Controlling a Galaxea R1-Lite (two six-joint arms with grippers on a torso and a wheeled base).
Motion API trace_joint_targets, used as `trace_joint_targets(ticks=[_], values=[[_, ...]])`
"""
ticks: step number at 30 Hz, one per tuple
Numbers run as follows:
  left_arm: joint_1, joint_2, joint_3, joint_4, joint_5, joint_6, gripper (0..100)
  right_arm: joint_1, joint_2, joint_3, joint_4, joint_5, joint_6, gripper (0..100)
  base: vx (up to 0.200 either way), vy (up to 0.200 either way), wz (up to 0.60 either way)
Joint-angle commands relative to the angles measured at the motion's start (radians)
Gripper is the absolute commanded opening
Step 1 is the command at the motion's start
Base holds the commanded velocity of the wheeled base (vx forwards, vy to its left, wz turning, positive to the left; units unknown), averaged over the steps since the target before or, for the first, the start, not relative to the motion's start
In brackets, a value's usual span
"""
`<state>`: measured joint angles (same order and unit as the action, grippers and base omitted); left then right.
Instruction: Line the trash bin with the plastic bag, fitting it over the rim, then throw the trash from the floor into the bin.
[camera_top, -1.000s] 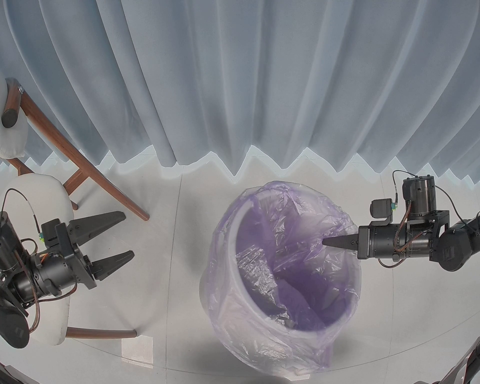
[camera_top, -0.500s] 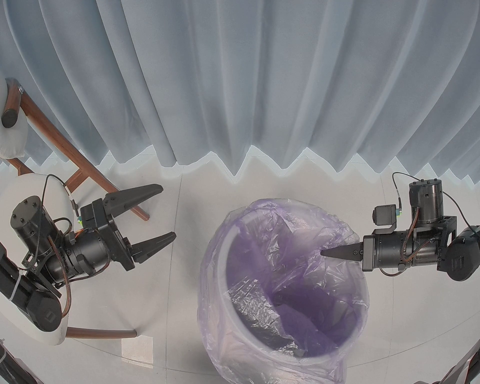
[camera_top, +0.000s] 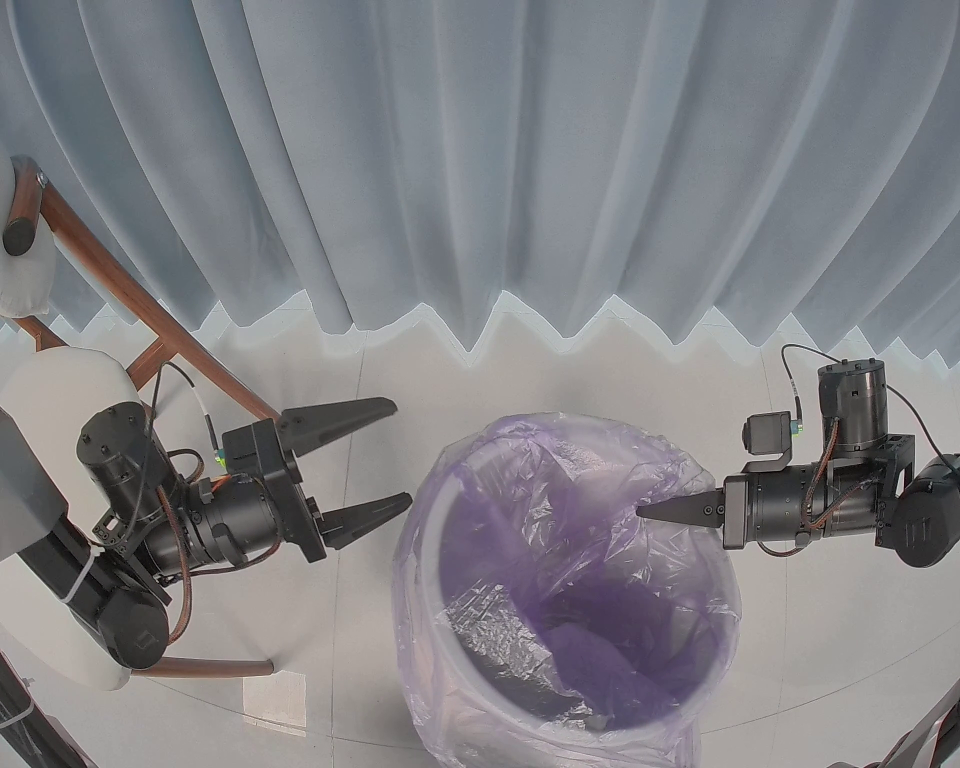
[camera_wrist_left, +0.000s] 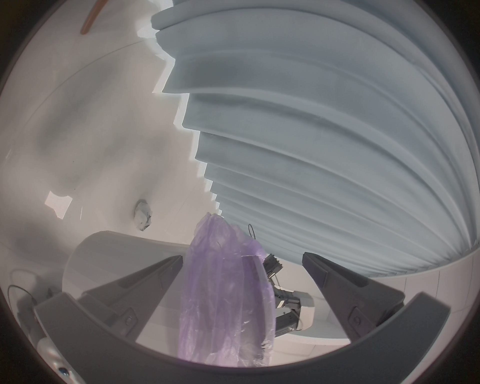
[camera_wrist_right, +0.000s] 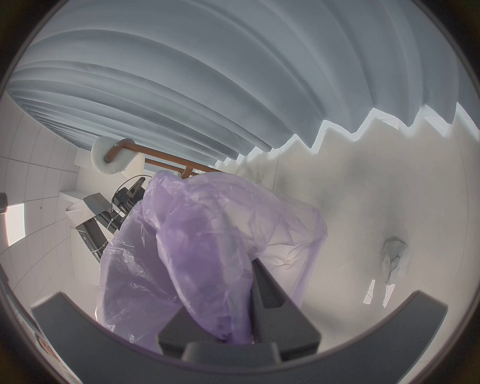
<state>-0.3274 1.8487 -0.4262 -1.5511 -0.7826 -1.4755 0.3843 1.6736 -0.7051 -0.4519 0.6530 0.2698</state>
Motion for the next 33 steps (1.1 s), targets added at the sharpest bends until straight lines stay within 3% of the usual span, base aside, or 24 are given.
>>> trace_joint_targets(ticks=[1, 16, 17, 33], values=[[-0.044, 0.041, -0.003, 0.000, 0.012, 0.046, 100, 0.001, 0.001, 0.001, -0.001, 0.000, 0.002, 0, 0.000, 0.000, 0.00], [-0.078, 0.052, 0.001, 0.000, 0.016, 0.054, 100, 0.001, 0.026, -0.001, -0.004, 0.000, 0.014, 0, 0.000, 0.000, 0.00], [-0.078, 0.055, 0.000, 0.000, 0.014, 0.052, 0, 0.001, 0.028, -0.001, -0.004, 0.000, 0.014, 0, 0.000, 0.000, 0.00], [-0.074, 0.070, 0.004, 0.002, 0.017, 0.063, 0, -0.004, 0.029, -0.011, -0.010, 0.000, 0.017, 0, 0.000, 0.000, 0.00]])
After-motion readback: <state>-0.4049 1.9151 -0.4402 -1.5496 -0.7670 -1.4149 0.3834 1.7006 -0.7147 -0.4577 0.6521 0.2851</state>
